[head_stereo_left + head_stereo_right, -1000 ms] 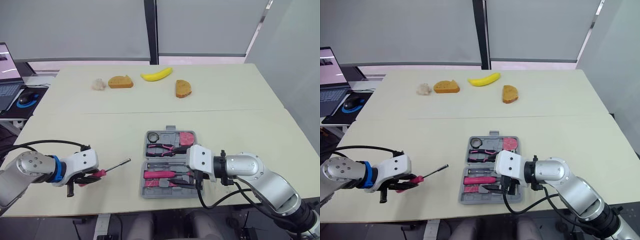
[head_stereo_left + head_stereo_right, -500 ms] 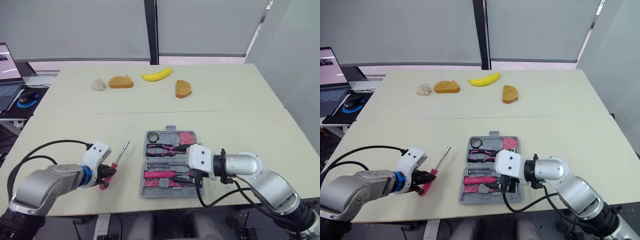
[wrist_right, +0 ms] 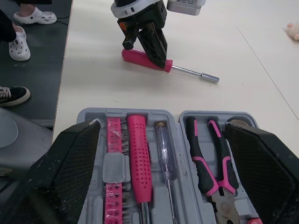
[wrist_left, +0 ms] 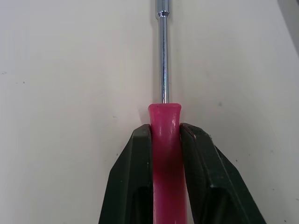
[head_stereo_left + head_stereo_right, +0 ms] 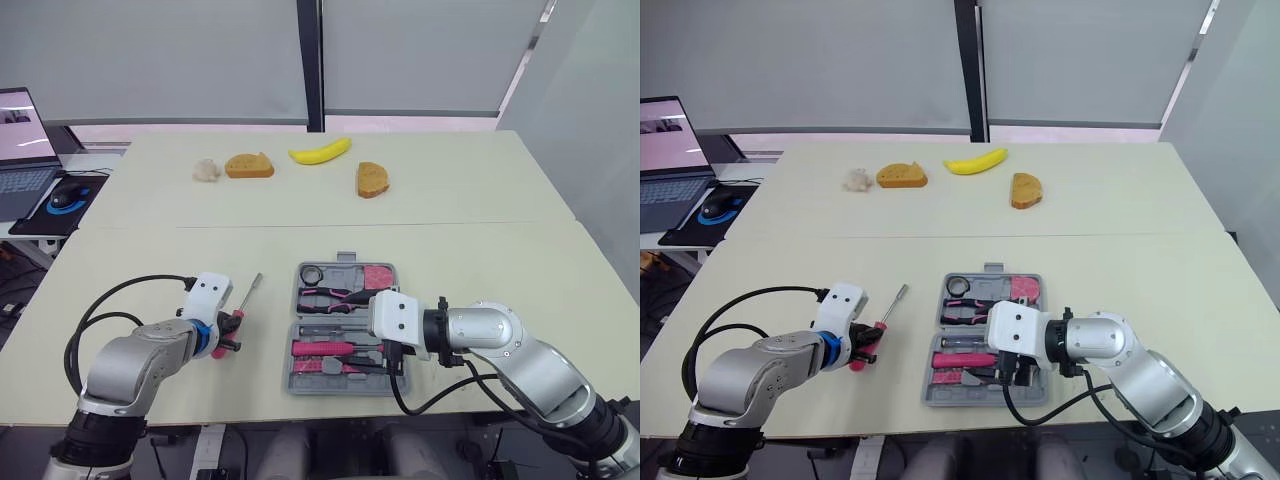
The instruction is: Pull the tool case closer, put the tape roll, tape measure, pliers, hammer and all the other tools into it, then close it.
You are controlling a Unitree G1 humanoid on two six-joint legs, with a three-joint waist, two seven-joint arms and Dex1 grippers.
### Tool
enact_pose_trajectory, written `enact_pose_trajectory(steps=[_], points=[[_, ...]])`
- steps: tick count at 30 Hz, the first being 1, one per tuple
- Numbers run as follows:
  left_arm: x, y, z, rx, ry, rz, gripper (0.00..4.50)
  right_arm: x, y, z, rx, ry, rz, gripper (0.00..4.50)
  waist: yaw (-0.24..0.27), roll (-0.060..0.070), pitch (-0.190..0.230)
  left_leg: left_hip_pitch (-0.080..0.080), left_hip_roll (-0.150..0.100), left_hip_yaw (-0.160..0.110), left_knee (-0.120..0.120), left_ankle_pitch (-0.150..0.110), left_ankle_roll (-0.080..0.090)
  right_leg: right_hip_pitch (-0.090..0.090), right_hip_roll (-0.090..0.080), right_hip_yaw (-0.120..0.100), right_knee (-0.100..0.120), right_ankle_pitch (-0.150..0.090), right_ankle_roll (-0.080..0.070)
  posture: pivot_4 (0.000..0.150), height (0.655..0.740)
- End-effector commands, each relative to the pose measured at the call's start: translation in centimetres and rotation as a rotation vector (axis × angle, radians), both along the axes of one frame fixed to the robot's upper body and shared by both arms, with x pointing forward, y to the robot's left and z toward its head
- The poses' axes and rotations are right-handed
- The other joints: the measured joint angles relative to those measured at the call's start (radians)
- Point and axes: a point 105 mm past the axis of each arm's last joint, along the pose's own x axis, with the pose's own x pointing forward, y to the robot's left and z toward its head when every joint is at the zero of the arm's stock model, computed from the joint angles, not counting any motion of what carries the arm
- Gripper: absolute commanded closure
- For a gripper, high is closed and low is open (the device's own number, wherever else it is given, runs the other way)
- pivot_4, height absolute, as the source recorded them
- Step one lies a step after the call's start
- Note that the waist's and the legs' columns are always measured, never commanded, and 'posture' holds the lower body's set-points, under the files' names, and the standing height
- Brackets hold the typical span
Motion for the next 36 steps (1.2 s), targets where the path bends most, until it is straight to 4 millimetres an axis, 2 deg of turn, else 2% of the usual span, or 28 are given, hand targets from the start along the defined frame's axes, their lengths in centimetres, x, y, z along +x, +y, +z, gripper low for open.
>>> enact_pose_trajectory(steps=[1, 9, 10, 14, 16, 20, 22, 26, 36], points=[[-0.4, 0.3, 0.1, 0.006, -0.012, 0.015, 2.75, -0.2, 0.2, 1.0, 0.018, -0.035, 0.022, 0.00, 0.003, 0.000, 0.000, -0.001, 0.000, 0.000, 0.000, 0.000, 0.000, 0.000, 0.000, 0.000, 0.000, 0.000, 0.000, 0.150, 0.7361], [-1.9, 1.9, 3.3, 0.006, -0.126, -0.065, 0.23, -0.4, -0.1, 1.2, 0.036, -0.028, 0.010, 0.00, 0.006, 0.000, 0.000, -0.001, 0.000, 0.000, 0.000, 0.000, 0.000, -0.001, 0.000, 0.000, -0.001, 0.000, -0.001, 0.150, 0.7361], [-2.0, 1.8, 3.7, -0.001, -0.154, -0.096, 0.05, -0.4, -0.1, 1.3, 0.038, -0.028, 0.008, 0.00, 0.007, 0.000, 0.000, -0.001, 0.000, 0.000, -0.001, 0.000, 0.000, -0.001, 0.000, 0.000, -0.001, 0.000, -0.001, 0.150, 0.7361], [-2.3, 1.0, 4.9, -0.085, -0.267, -0.251, 0.05, -0.3, -0.2, 1.3, 0.045, -0.031, 0.001, 0.00, 0.011, 0.000, 0.000, -0.001, 0.000, 0.000, -0.001, 0.000, 0.000, 0.000, 0.000, 0.000, -0.003, 0.000, -0.002, 0.150, 0.7361], [-2.2, 1.3, 4.9, -0.131, -0.336, -0.285, 0.05, -0.1, -0.1, 1.4, 0.053, -0.042, -0.003, 0.00, 0.012, 0.000, 0.000, -0.001, 0.001, 0.000, -0.001, 0.000, 0.000, 0.000, 0.000, -0.001, -0.006, 0.001, -0.004, 0.150, 0.7361], [-2.0, 1.8, 3.9, -0.183, -0.378, -0.314, 0.05, 0.2, 0.6, 1.9, 0.092, -0.107, 0.008, 0.00, 0.012, 0.000, 0.000, -0.002, 0.001, 0.000, -0.001, 0.000, 0.000, 0.000, 0.000, -0.002, -0.008, 0.002, -0.005, 0.150, 0.7361], [-1.4, 1.8, 3.5, -0.207, -0.391, -0.306, 0.05, -0.6, 1.0, 2.2, 0.147, -0.100, 0.054, 0.00, 0.012, 0.000, 0.000, -0.002, 0.001, 0.000, -0.002, 0.000, 0.000, 0.000, 0.000, -0.002, -0.008, 0.002, -0.005, 0.150, 0.7361], [-1.1, 1.7, 1.8, -0.241, -0.329, -0.308, 0.05, -1.9, 0.5, 2.5, 0.191, -0.023, 0.105, 0.00, 0.014, 0.000, 0.000, -0.002, 0.001, -0.001, -0.002, 0.000, 0.000, 0.001, 0.000, -0.002, -0.010, 0.002, -0.005, 0.150, 0.7361], [0.0, 1.2, -0.5, -0.179, -0.313, -0.227, 0.05, -1.8, -0.2, 2.4, 0.171, -0.010, 0.095, 0.00, 0.012, 0.000, 0.000, -0.002, 0.001, -0.002, -0.002, -0.001, 0.000, 0.000, 0.000, -0.002, -0.009, 0.002, -0.005, 0.150, 0.7361]])
